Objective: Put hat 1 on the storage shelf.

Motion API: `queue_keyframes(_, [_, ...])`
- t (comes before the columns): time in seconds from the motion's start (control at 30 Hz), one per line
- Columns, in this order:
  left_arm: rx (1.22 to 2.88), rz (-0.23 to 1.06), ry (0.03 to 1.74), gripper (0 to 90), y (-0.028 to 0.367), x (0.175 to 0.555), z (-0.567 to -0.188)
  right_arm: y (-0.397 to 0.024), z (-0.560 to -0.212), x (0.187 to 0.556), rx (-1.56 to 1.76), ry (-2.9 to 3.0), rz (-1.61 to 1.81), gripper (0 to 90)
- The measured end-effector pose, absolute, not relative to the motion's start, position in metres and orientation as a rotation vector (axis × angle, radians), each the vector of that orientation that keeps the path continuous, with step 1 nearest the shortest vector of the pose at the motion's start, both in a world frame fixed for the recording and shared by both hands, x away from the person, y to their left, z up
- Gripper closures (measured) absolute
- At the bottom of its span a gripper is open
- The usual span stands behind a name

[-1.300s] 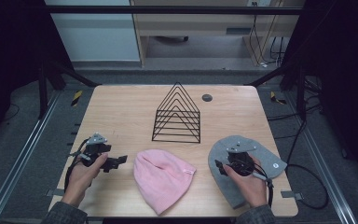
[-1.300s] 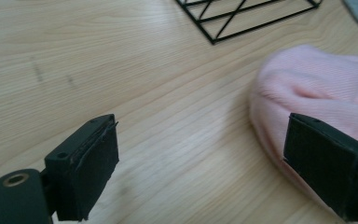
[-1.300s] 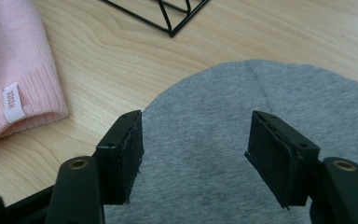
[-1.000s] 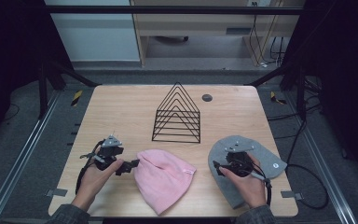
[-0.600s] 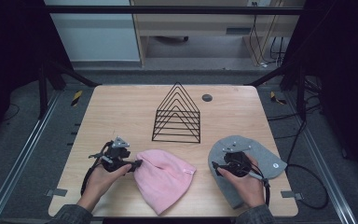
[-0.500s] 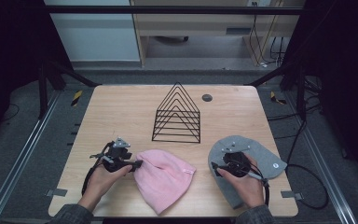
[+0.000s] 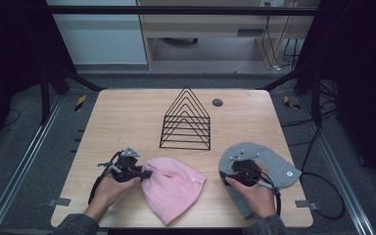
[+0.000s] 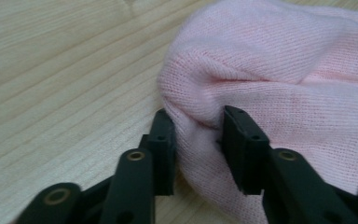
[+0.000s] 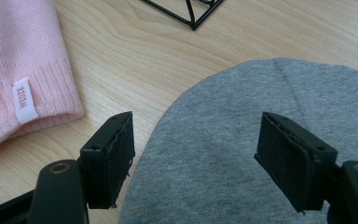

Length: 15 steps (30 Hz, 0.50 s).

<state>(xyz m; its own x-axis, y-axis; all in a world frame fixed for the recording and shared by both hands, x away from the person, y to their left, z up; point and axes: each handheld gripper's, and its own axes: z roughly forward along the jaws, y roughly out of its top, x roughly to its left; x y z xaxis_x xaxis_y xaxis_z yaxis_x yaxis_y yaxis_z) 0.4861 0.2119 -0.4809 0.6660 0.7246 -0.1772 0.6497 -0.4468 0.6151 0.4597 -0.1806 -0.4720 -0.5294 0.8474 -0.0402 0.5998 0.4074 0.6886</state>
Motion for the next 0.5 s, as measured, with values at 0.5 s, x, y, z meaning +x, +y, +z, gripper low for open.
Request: queue_keyframes(0.5, [2.268,0.455,0.803,81.7,0.201,0.48,-0.42,-0.171,-0.458,0.455,1.2,2.225,0.946,27.5])
